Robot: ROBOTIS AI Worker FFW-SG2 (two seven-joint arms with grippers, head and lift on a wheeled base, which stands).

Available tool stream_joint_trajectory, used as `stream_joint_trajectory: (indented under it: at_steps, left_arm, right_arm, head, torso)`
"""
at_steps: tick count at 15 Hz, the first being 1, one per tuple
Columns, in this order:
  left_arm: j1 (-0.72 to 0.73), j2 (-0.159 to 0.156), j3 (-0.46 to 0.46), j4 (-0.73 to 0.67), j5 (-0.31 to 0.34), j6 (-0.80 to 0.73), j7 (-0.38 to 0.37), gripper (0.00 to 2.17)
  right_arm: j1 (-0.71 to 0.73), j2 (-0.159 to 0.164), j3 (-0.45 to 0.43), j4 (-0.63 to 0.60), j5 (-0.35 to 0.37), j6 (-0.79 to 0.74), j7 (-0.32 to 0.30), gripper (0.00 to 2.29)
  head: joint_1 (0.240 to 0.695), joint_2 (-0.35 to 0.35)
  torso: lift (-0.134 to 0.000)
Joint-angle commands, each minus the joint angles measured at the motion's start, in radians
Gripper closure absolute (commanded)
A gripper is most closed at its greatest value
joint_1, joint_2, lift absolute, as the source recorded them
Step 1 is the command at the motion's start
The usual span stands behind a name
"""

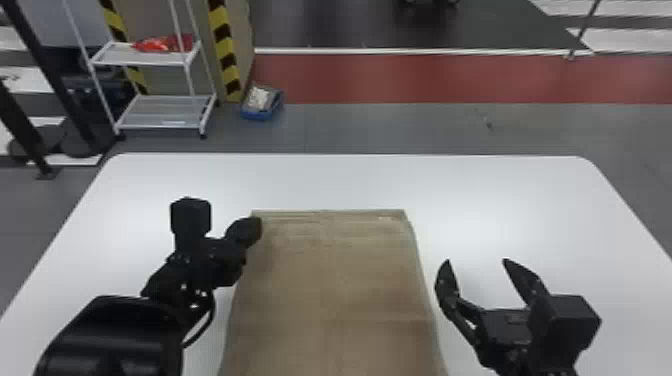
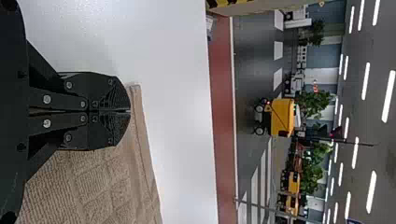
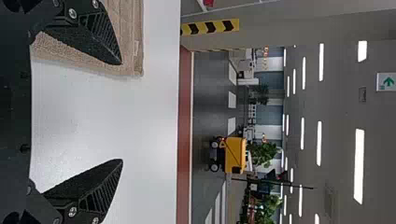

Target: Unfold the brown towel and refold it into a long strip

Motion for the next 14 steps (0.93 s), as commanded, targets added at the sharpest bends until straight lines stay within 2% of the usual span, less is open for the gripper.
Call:
stream_joint_trajectory:
  at_steps: [1, 6, 9, 12, 14]
  left_arm:
    - [0.068, 0.0, 0.002, -0.112, 0.002, 0.003, 0.002, 1.47]
    - [0.266, 0.0, -0.019, -0.391, -0.004, 0.012, 0.012, 1.47]
    - [0.446, 0.008, -0.071, -0.564, -0.018, -0.08, 0.015, 1.47]
    - [0.573, 0.011, -0.142, -0.626, -0.064, -0.215, 0.015, 1.47]
    - [0.607, 0.012, -0.18, -0.618, -0.09, -0.23, 0.017, 1.47]
  right_arm:
    - [-0.009, -0.004, 0.001, 0.007, -0.007, 0.001, 0.0, 0.14]
    - [-0.05, -0.019, 0.018, 0.042, -0.022, 0.004, 0.0, 0.14]
    - [-0.08, -0.039, 0.03, 0.053, -0.042, 0.007, 0.0, 0.14]
    - [-0.083, -0.056, 0.03, 0.051, -0.045, 0.007, 0.0, 0.14]
    - [-0.08, -0.068, 0.021, 0.05, -0.048, 0.001, 0.0, 0.14]
  head:
    - [0.695, -0.006]
    - [0.695, -0.019]
    - [0.695, -0.039]
    - [0.695, -0.088]
    - [0.695, -0.116]
  torso:
    - [-0.123]
    - [-0.123]
    - [-0.123]
    - [-0.123]
    - [-0.123]
